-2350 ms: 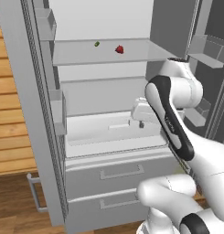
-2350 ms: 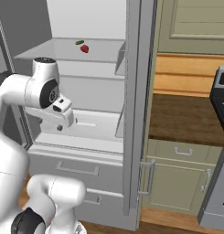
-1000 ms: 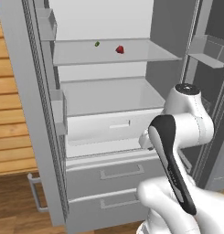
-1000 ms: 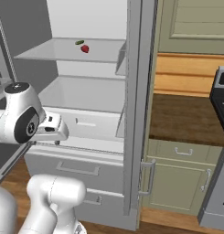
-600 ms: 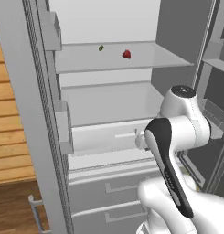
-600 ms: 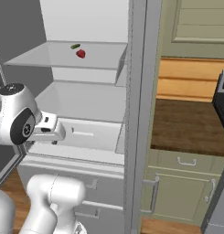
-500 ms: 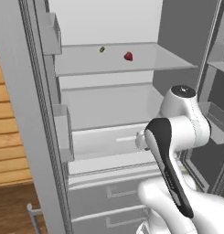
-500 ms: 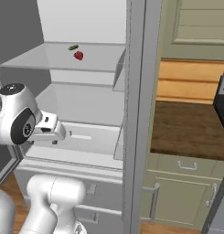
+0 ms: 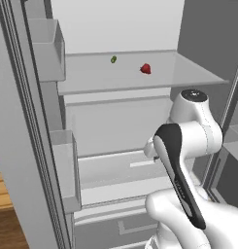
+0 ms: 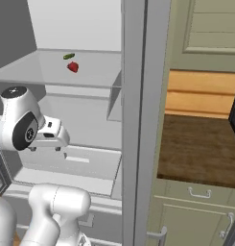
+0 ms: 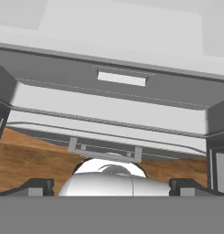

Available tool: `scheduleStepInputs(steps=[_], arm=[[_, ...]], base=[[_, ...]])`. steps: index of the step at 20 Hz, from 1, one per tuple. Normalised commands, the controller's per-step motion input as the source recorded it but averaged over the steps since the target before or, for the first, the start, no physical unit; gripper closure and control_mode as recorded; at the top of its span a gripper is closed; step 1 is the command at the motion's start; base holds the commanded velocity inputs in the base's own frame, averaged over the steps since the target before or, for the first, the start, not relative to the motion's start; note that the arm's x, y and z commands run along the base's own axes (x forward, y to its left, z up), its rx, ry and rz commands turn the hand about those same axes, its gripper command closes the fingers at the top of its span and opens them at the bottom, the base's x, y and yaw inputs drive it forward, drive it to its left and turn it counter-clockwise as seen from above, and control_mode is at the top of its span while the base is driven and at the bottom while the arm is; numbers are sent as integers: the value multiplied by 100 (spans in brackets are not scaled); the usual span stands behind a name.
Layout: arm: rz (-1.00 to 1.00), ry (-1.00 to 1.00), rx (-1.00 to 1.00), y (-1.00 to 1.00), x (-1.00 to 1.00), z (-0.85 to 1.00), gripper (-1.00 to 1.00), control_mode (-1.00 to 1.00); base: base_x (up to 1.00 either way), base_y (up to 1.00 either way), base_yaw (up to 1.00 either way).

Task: Take the strawberry from the fridge and place it on top of the pancake, located on the dining counter.

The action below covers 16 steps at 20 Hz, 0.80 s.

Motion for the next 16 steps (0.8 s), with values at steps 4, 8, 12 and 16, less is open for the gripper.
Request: scheduleStepInputs(steps=[4, 8, 12, 16], arm=[[0, 0, 0, 0, 0, 0, -100, 100], [0, 0, 0, 0, 0, 0, -100, 100], [0, -27, -2, 11, 27, 13, -100, -100], [0, -45, 0, 0, 7, 78, -100, -100]], base=[[57, 0, -1], [61, 0, 0], [12, 1, 0], [0, 0, 0]])
